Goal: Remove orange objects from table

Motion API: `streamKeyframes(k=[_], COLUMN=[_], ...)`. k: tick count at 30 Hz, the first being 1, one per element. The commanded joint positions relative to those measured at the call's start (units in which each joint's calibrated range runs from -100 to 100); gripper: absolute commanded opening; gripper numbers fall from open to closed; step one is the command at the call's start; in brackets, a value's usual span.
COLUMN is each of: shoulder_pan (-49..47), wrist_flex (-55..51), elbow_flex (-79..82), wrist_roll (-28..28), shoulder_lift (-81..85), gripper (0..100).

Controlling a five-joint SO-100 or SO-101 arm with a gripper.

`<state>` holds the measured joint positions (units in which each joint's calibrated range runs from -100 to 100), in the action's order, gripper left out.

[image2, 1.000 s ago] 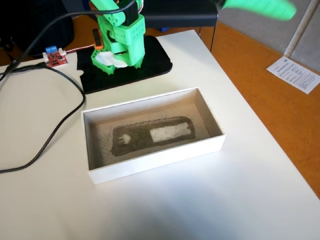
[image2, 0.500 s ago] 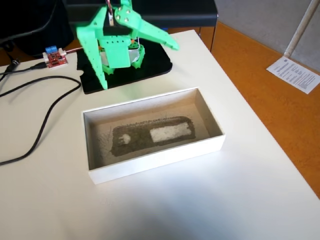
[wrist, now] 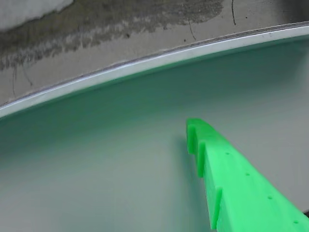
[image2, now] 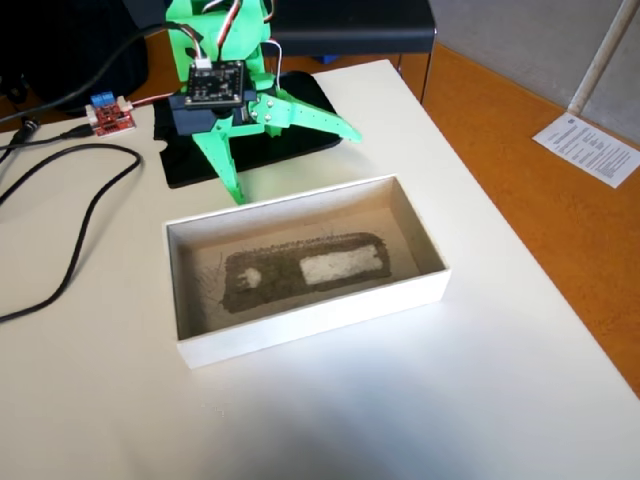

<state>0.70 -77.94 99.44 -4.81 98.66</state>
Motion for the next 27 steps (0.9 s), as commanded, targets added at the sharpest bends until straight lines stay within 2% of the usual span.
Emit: streamKeyframes(k=[1, 9, 27], shoulder_pan=[-1.0, -3.0, -2.6], wrist_flex=[1.1, 1.7, 1.8], elbow_flex=[0.2, 0.3, 0.2], wrist_roll=[-4.3, -9.5, -9.6], shoulder_lift=[0.2, 0.2, 0.0], gripper=[67, 67, 67])
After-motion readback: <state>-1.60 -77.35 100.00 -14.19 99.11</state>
